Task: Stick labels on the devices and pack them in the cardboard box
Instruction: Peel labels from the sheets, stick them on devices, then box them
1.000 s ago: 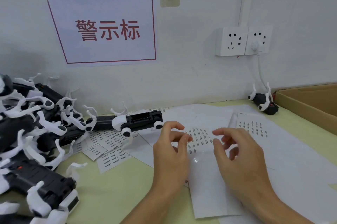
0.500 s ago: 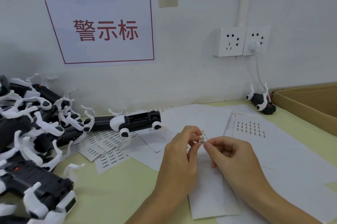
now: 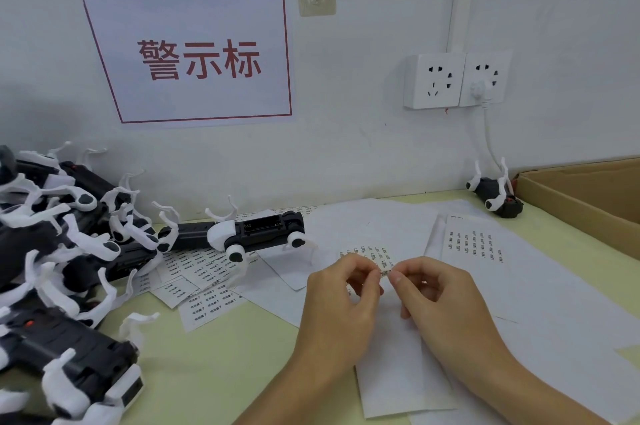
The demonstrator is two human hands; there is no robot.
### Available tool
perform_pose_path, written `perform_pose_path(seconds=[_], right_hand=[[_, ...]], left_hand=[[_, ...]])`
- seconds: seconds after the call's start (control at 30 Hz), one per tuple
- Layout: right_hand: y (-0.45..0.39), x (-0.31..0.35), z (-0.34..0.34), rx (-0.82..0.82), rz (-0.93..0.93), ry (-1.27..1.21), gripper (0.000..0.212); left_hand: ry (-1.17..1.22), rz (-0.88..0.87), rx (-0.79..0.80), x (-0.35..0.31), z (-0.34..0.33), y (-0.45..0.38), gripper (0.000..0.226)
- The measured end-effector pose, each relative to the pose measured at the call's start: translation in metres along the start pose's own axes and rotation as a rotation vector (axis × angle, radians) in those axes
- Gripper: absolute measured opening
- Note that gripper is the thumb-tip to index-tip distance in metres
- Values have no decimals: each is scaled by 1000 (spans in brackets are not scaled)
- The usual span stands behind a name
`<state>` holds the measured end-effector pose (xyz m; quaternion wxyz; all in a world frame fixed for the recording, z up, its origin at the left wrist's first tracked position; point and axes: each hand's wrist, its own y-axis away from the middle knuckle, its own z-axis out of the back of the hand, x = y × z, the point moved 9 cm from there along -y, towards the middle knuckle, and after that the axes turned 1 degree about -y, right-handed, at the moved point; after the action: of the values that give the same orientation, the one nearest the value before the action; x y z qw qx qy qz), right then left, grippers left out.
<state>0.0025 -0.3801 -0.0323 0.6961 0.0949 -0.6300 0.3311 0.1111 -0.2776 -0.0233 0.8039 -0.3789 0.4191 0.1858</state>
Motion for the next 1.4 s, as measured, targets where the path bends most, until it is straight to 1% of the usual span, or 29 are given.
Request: perform_pose_path(seconds=[0.23,0.37,0.87,1.07,1.23,1.3,1.4], right_hand=[[-1,-2,6,-51,-10,-3,15],[0,0,1,-1,-19,-37,16],[1,4,1,5,4,19,18],[1,2,3,-11,-23,-71,15],[0,2,2,-18,-4,-8,18],[0,-1,4,-35,-12,-2,17],[-1,-5,5,-31,-31,-3,17]], left_hand=[[64,77,-37,5,4,0,19],[77,103,-43,7,5,-1,19],[71,81,-12,5,1,0,17],[57,87,-23,7,1,-1,18],[35,86,-2,8,-1,-1,18],[14,106,-23,9,1,0,20],[-12,100,-123,6,12,2,27]])
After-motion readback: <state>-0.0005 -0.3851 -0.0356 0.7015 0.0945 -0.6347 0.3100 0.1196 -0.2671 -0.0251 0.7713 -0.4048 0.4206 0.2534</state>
